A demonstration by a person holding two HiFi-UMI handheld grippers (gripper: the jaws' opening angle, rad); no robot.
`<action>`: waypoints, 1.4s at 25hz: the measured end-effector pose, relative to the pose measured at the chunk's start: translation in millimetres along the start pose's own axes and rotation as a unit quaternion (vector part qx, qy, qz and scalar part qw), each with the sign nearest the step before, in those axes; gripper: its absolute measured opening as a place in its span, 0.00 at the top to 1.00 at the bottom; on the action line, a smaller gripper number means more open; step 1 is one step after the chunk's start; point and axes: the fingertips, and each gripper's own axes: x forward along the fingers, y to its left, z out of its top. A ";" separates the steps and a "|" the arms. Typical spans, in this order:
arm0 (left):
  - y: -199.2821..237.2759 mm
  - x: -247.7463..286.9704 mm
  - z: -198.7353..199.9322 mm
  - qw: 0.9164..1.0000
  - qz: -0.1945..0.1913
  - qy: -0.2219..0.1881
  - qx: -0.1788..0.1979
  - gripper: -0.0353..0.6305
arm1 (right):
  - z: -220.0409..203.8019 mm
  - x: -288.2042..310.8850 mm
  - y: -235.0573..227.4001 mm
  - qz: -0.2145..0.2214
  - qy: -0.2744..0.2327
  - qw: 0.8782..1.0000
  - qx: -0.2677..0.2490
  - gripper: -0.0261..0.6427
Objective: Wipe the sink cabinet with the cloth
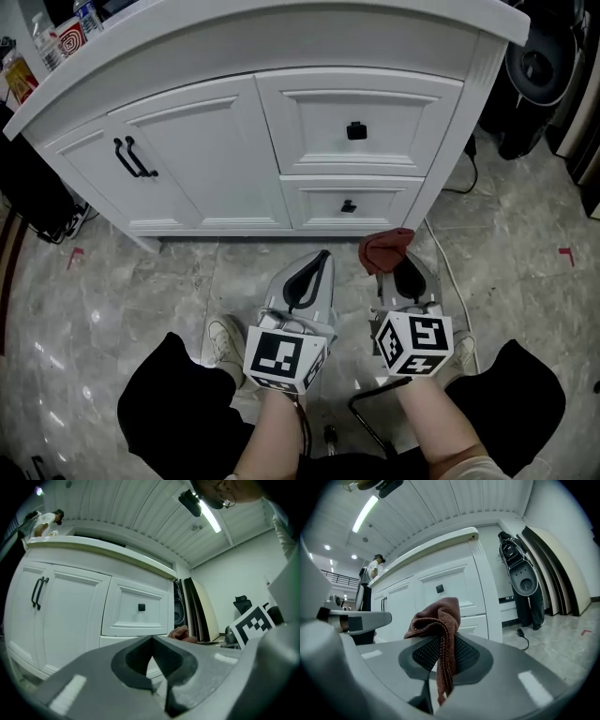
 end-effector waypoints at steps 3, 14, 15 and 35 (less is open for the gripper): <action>-18.9 -27.7 8.2 1.000 -0.001 -0.007 0.006 0.95 | 8.3 -30.3 12.5 0.010 -0.008 1.000 -0.008 0.82; -64.1 -105.4 22.5 1.000 0.009 -0.012 0.015 0.95 | 15.4 -119.8 45.6 0.034 -0.017 0.999 0.001 0.83; -67.0 -109.8 24.4 1.000 0.010 -0.013 0.014 0.95 | 16.6 -125.3 47.8 0.036 -0.018 0.999 0.002 0.83; -88.7 -120.0 33.5 1.000 0.010 -0.020 0.012 0.95 | 22.5 -155.3 57.1 0.055 -0.024 0.998 0.016 0.83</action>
